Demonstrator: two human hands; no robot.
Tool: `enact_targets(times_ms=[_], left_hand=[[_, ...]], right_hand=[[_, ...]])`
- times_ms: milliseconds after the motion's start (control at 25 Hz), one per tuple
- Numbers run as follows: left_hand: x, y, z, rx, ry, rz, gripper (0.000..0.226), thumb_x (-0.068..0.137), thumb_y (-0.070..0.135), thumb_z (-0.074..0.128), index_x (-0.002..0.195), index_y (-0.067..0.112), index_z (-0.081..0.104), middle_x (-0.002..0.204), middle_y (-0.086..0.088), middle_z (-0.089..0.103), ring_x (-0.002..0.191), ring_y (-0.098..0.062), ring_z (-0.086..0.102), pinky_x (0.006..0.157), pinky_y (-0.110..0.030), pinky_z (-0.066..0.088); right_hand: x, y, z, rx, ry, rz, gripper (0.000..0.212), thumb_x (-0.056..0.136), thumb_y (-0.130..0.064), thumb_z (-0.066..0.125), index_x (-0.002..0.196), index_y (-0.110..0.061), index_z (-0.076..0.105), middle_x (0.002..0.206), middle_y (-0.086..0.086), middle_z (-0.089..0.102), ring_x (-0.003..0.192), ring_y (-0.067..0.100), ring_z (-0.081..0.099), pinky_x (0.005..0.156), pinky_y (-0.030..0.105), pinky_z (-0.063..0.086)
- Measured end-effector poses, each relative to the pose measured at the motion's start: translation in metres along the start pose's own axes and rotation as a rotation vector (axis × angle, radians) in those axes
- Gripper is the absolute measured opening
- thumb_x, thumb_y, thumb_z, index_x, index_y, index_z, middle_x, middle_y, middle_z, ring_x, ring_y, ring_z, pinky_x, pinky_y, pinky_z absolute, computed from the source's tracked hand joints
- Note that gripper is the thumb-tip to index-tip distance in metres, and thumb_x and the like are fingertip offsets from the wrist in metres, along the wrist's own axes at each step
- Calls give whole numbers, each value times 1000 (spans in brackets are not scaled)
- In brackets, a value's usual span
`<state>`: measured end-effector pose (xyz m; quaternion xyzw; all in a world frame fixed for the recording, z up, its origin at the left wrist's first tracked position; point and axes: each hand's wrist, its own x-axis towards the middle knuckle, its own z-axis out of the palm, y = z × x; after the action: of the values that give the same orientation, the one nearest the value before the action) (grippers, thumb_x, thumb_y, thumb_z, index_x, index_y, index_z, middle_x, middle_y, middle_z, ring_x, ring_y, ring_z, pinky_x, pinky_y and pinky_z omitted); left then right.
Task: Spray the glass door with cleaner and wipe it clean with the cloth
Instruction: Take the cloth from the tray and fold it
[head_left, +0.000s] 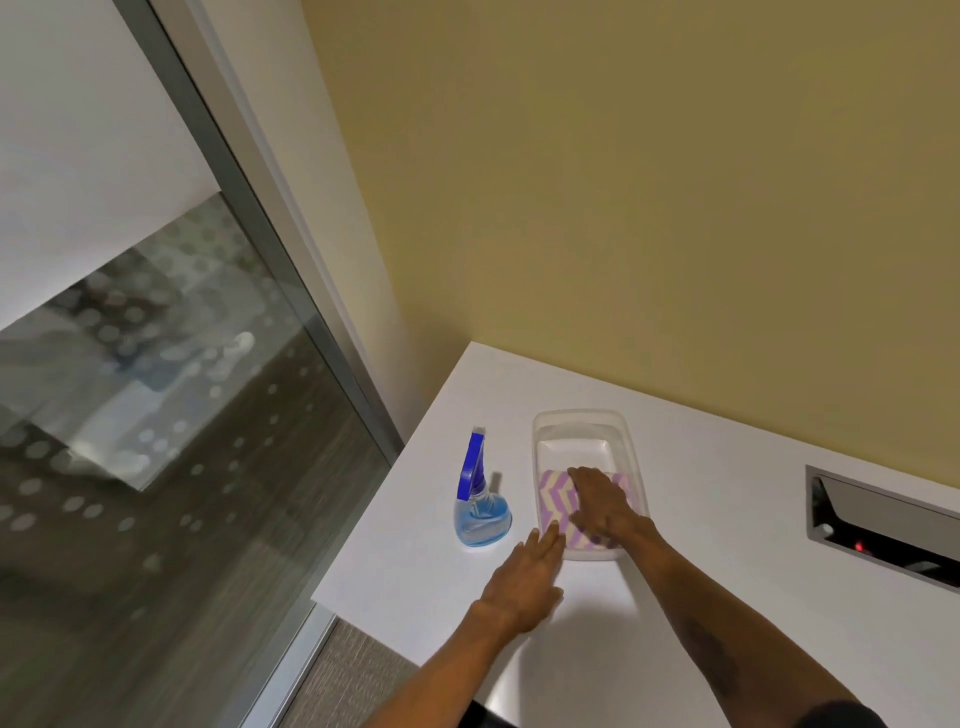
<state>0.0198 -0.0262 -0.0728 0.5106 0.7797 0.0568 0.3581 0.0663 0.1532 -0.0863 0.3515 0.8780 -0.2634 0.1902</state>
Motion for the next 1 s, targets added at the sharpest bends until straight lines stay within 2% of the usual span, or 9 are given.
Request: enact_targets(times_ms=[120, 240, 360, 440, 520, 680, 800, 920, 1000], left_hand=[[3, -2, 5, -33, 11, -1, 76, 107, 27, 50, 164, 23, 0, 173, 2, -2, 160, -24, 2, 128, -44, 14], [5, -4, 4, -38, -7, 18, 78, 107, 26, 50, 164, 23, -4, 173, 2, -6, 160, -24, -2, 128, -45, 13], [8, -6, 7, -121, -32, 7, 83, 106, 26, 53, 163, 25, -7, 172, 3, -10, 160, -24, -4, 128, -45, 14], [9, -6, 8, -198, -46, -2, 85, 105, 30, 53, 162, 27, -11, 172, 4, -13, 160, -24, -5, 128, -44, 14], [9, -2, 6, -291, -41, -19, 86, 105, 36, 52, 162, 28, -11, 172, 5, -12, 160, -22, -5, 128, -43, 14], [-4, 16, -8, -523, 110, -53, 85, 101, 44, 55, 163, 31, -2, 172, 7, 6, 159, -19, 14, 126, -39, 22], [-22, 31, -26, -709, 284, 4, 74, 103, 38, 56, 162, 28, 13, 168, 4, 26, 154, -18, 31, 126, -39, 30], [-51, 39, -46, -803, 414, 65, 67, 104, 27, 58, 161, 22, 23, 162, 2, 39, 148, -18, 41, 123, -38, 36], [-78, 44, -56, -817, 470, 99, 65, 103, 21, 60, 159, 22, 28, 157, 6, 44, 143, -16, 46, 117, -29, 40]], right_hand=[[12, 2, 2, -100, -37, -6, 86, 99, -36, 66, 164, -16, 13, 173, 7, 18, 161, 31, 12, 131, 51, 8], [19, -2, 2, -129, -32, 10, 90, 96, -39, 69, 164, -21, 13, 168, 9, 28, 159, 33, 17, 129, 56, 2], [23, -7, -3, -192, -20, 60, 80, 94, -32, 70, 159, -19, 27, 160, 10, 40, 152, 32, 32, 128, 52, 15], [23, -9, -10, -255, -11, 81, 65, 91, -29, 71, 149, -18, 45, 150, 9, 50, 142, 30, 45, 121, 45, 29], [18, -9, -19, -271, 14, 84, 52, 89, -30, 71, 138, -19, 56, 141, 7, 55, 133, 27, 52, 114, 43, 35], [-8, -15, -43, -185, 53, 68, 37, 86, -25, 70, 121, -18, 58, 129, 6, 62, 125, 28, 59, 96, 40, 36], [-36, -22, -57, -64, 119, 67, 33, 87, -24, 65, 117, -19, 54, 115, 6, 71, 117, 31, 64, 85, 39, 29], [-77, -36, -73, 13, 173, 66, 33, 90, -36, 62, 121, -28, 52, 113, 1, 69, 116, 28, 63, 94, 41, 33], [-110, -47, -86, 77, 183, 33, 36, 87, -43, 61, 122, -31, 60, 112, -2, 68, 111, 25, 62, 102, 40, 37]])
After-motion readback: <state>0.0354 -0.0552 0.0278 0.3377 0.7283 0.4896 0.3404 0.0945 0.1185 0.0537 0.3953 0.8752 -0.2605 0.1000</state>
